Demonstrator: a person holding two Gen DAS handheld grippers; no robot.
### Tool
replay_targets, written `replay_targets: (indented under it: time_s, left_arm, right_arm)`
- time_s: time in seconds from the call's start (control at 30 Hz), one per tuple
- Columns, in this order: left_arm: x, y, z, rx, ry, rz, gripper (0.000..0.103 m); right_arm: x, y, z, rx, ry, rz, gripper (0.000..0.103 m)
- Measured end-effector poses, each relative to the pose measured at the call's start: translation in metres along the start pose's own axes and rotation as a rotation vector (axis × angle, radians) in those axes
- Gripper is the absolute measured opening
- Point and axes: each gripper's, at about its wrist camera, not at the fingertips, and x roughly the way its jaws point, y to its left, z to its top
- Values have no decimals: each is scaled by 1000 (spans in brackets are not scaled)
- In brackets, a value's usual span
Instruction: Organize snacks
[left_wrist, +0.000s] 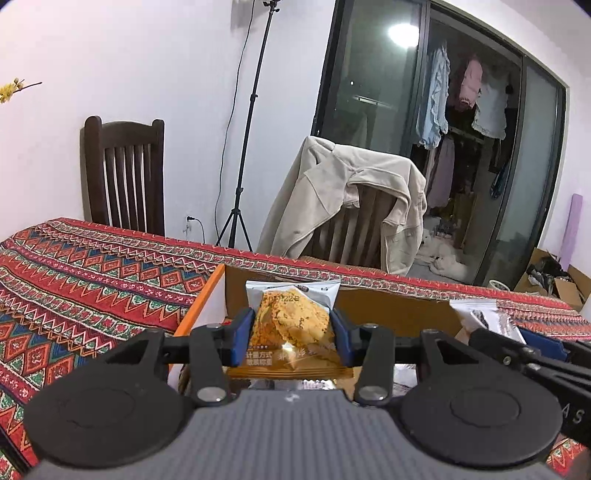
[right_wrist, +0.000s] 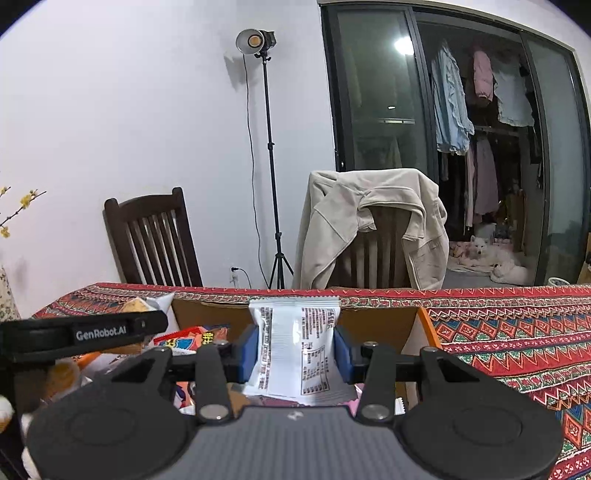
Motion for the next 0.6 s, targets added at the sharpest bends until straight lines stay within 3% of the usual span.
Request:
replay_targets:
  time_s: [0.17, 0.23, 0.33, 0.4, 0.43, 0.6]
  left_arm:
    - [-1, 2, -3, -9, 0, -10, 51]
    - [-3, 3, -3, -18, -15, -7, 80]
    - [-9, 6, -2, -29, -57, -3, 103]
    - [-12, 9, -3, -56, -84, 0, 103]
    - [-12, 9, -2, -62, -84, 3, 103]
    - [-10, 10, 0, -64, -72, 22, 103]
  right_arm:
    - [6, -2, -3, 2, 14, -5, 43]
    - [7, -3, -2, 2, 19, -9, 48]
    - [9, -3, 0, 8, 28, -15, 60]
    - [10, -6, 0, 25, 37, -16, 97]
    - [10, -7, 0, 34, 37, -15, 103]
    - [12, -9, -3, 41, 37, -38, 103]
